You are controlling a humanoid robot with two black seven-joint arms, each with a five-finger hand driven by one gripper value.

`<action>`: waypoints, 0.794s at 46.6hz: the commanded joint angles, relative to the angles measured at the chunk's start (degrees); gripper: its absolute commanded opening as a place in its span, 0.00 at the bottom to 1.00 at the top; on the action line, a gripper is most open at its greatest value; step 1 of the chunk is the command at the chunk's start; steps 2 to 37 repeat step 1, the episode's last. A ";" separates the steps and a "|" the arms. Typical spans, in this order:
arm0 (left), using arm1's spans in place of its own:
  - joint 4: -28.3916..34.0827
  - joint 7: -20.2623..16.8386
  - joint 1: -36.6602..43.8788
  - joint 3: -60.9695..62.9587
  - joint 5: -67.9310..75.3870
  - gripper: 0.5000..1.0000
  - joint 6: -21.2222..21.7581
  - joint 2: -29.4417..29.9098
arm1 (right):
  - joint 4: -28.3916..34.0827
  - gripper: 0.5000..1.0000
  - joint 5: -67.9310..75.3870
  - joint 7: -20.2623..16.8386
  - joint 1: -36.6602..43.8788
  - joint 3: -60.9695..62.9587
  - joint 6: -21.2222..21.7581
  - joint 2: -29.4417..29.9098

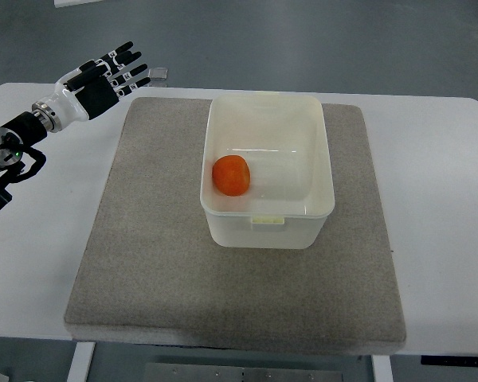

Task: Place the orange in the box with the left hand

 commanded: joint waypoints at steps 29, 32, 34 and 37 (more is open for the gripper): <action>0.00 0.00 -0.06 -0.09 0.02 0.99 0.01 -0.01 | 0.07 0.86 -0.20 0.16 -0.05 -0.16 -0.02 0.00; 0.00 0.00 -0.06 -0.09 0.02 0.99 0.01 -0.01 | 0.07 0.86 -0.20 0.16 -0.05 -0.16 -0.02 0.00; 0.00 0.00 -0.06 -0.09 0.02 0.99 0.01 -0.01 | 0.07 0.86 -0.20 0.16 -0.05 -0.16 -0.02 0.00; 0.00 0.00 -0.06 -0.09 0.02 0.99 0.01 -0.01 | 0.07 0.86 -0.20 0.16 -0.05 -0.16 -0.02 0.00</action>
